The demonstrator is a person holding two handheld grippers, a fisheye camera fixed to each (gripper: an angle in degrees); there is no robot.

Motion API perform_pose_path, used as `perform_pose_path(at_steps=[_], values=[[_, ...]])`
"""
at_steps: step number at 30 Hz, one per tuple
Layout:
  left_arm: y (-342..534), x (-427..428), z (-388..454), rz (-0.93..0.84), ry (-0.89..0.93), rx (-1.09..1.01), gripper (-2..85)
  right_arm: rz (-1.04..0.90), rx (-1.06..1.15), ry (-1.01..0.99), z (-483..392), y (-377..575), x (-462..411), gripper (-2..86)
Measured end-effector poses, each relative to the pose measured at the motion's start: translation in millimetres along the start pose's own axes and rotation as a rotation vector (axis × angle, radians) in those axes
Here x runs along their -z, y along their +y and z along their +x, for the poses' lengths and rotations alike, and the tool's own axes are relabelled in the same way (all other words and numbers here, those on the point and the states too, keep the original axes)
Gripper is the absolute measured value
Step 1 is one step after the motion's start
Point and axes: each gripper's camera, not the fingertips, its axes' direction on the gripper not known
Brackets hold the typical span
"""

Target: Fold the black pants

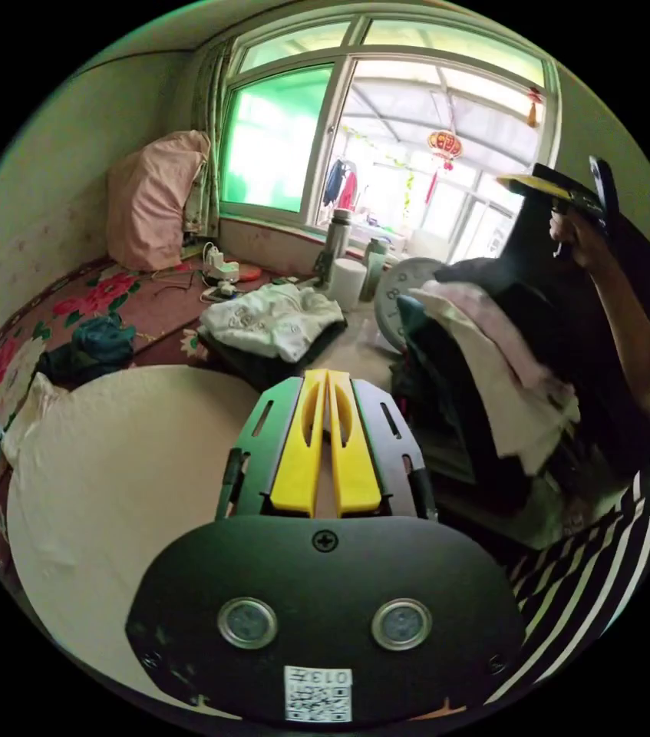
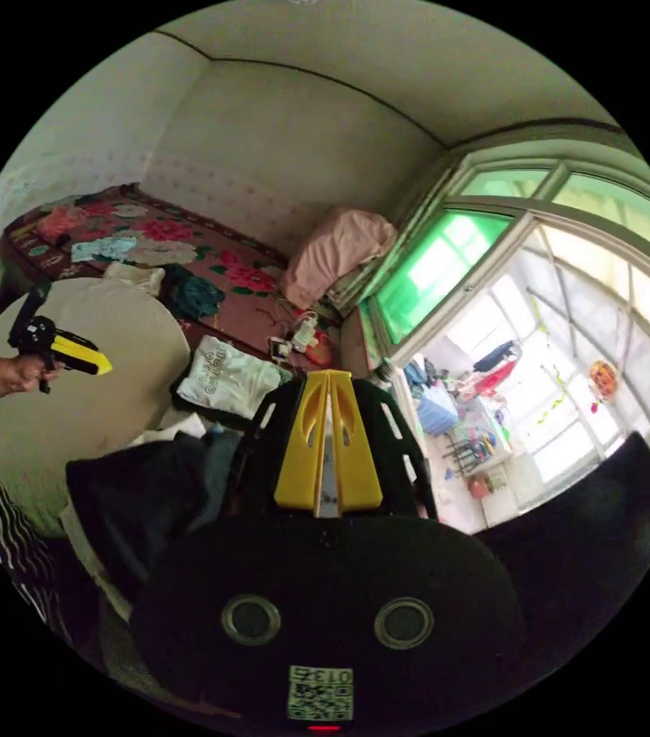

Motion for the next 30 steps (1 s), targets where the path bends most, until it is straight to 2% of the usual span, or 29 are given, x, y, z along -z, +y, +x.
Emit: perform_pose_path(at_steps=[4,10,13,16,19,22,26,29,30], values=[[55,59,49,0.012,0.062,-0.037,3.0,-0.12,-0.152,0.173,-24,114,109,2.2],[47,125,151,0.087,0.067,-0.293,13.4,-0.309,-0.505,0.157,-26,271,182,11.2],[32,143,200,0.092,0.06,-0.395,14.8,-0.284,-0.645,0.115,-11,321,212,12.9],[11,154,221,0.087,0.167,-0.33,16.4,-0.208,-0.751,0.07,11,350,237,14.0],[-10,160,241,0.046,0.214,-0.286,16.3,-0.153,-0.793,0.004,32,363,248,15.0],[-23,166,263,0.013,0.17,-0.273,14.3,-0.175,-0.792,-0.03,50,373,241,15.9],[-24,179,289,-0.024,0.109,-0.262,8.3,-0.242,-0.811,-0.251,55,386,219,13.9],[-21,204,311,-0.007,0.045,-0.329,4.2,-0.223,-0.726,-0.171,43,381,235,7.1],[-21,209,316,-0.006,0.028,-0.35,3.8,-0.21,-0.655,-0.088,35,374,245,5.6]])
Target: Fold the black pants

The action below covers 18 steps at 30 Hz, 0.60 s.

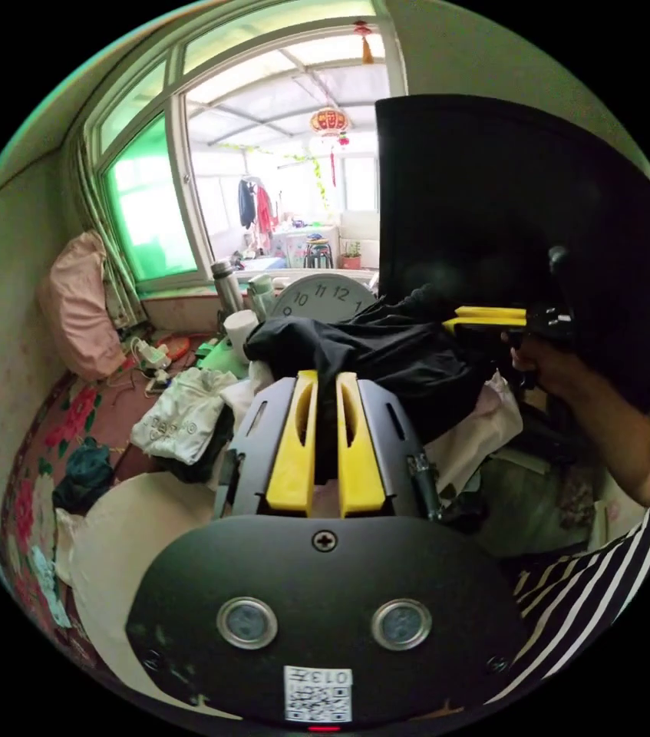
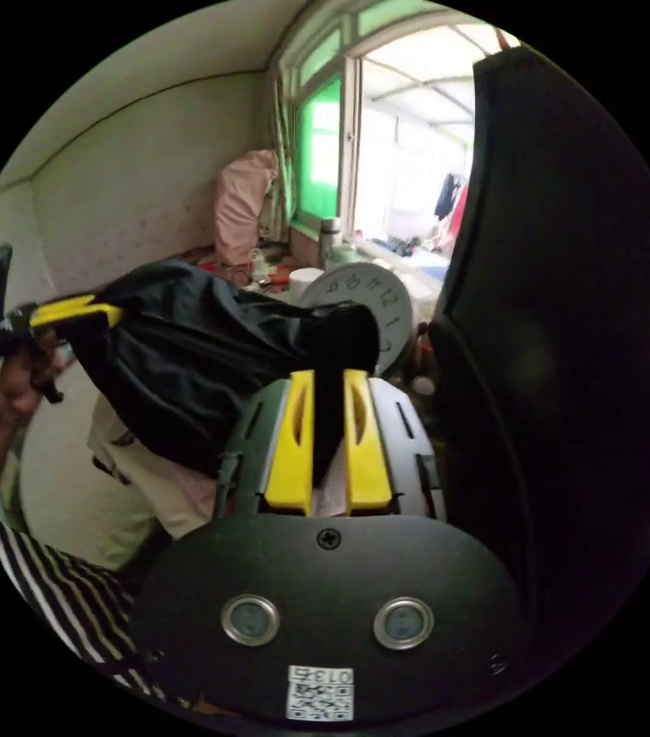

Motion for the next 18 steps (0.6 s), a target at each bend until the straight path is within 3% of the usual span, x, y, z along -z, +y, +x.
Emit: perform_pose_path(at_steps=[3,5,12,15,18], values=[[-4,28,11,0.024,-0.015,-0.011,2.4,0.068,0.127,0.043,-21,3,23,4.2],[-3,59,3,0.102,0.082,0.081,1.8,0.056,0.166,0.01,-27,3,27,4.4],[11,159,13,0.233,0.118,0.063,0.9,0.112,0.085,0.002,-40,14,42,13.2],[25,193,14,0.234,0.104,0.072,0.7,0.063,0.065,-0.198,-59,15,27,11.8],[45,215,15,0.207,0.109,0.077,0.7,0.009,0.056,-0.222,-86,12,11,6.1]])
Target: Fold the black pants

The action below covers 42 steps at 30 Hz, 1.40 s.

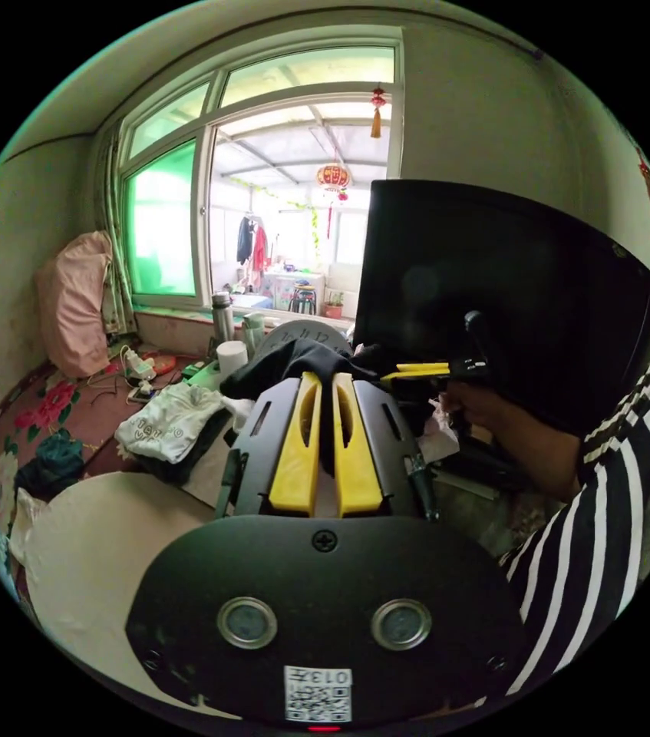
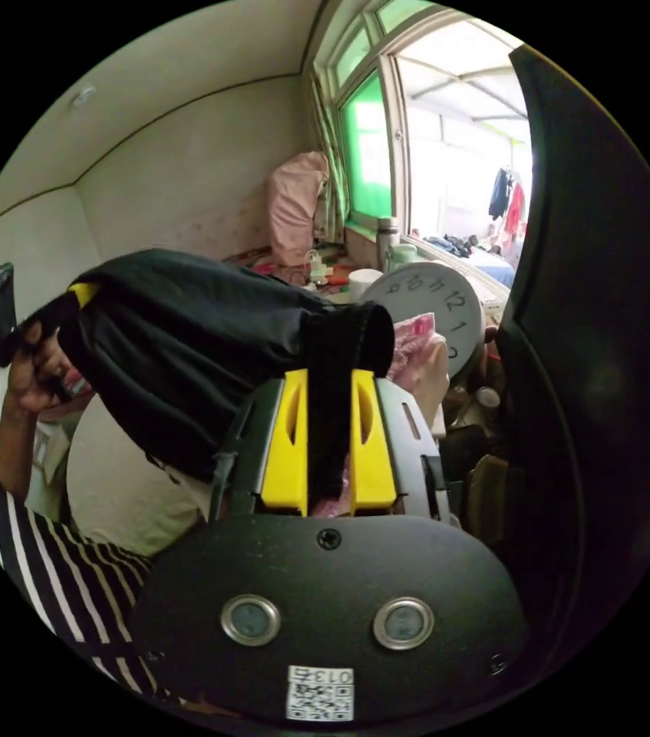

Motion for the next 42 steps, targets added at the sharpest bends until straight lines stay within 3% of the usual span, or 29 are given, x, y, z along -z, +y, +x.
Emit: perform_pose_path(at_steps=[2,6,11,18,23,28,35,42], values=[[13,23,-2,0.006,-0.005,0.044,0.7,0.027,0.012,0.022,-16,-4,1,4.2],[18,78,-9,0.089,-0.009,0.093,0.7,0.135,0.102,-0.14,-67,-17,13,2.8],[39,185,-23,0.104,-0.216,0.052,0.8,0.217,0.26,-0.337,-167,-34,3,2.4],[143,296,-93,-0.024,-0.368,0.284,1.1,0.026,0.395,-0.448,-362,-43,-115,2.2],[273,353,-145,-0.305,-0.442,0.455,2.4,-0.208,0.393,-0.449,-489,-14,-230,2.1],[370,412,-173,-0.489,-0.45,0.602,9.4,-0.456,0.277,-0.515,-609,24,-320,2.1],[362,468,-134,-0.378,-0.305,0.321,18.1,-0.45,0.277,-0.574,-738,14,-357,2.2],[370,500,-168,-0.419,-0.225,0.418,17.8,-0.445,0.493,-0.555,-866,10,-380,2.3]])
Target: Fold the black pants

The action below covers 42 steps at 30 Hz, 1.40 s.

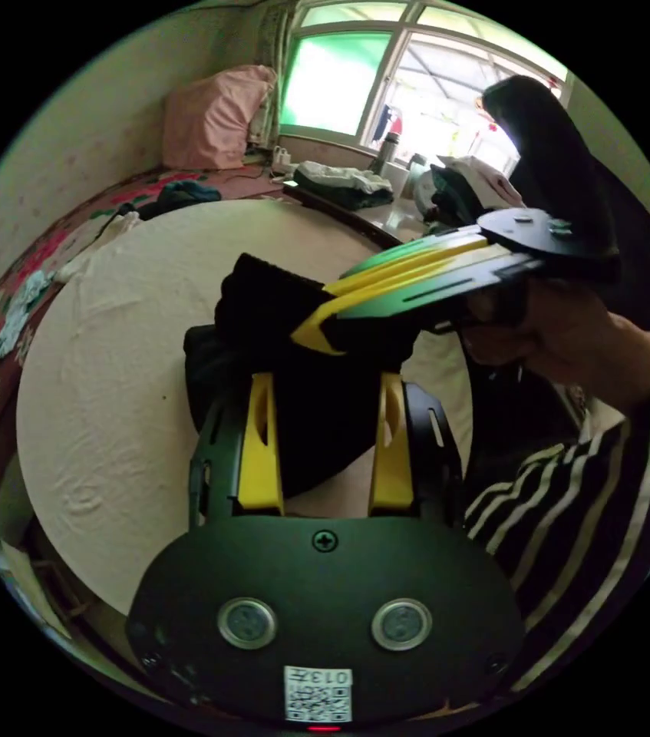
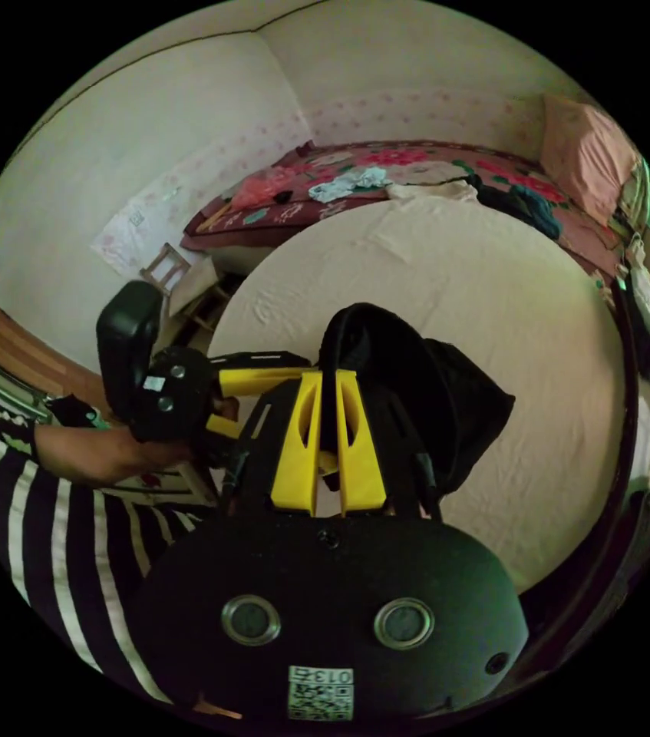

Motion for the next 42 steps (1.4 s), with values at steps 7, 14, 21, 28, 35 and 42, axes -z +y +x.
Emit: perform_pose_path(at_steps=[7,14,21,28,35,42], values=[[29,69,-39,-0.036,0.025,-0.022,19.1,-0.027,0.03,-0.11,-4,-58,-40,2.6],[48,101,-111,-0.075,-0.099,0.205,5.0,-0.066,0.16,-0.162,-44,-102,-87,3.0],[151,220,-244,0.097,-0.23,0.715,4.5,0.074,-0.035,0.028,9,-101,-74,8.5],[271,289,-331,0.128,-0.202,1.159,5.0,-0.216,-0.064,0.039,12,-107,-163,13.7],[271,318,-353,0.093,-0.24,1.094,4.7,-0.369,0.12,0.192,-24,-132,-202,4.0],[272,356,-377,0.1,-0.257,0.952,5.0,-0.303,-0.116,0.561,62,-107,-84,3.6]])
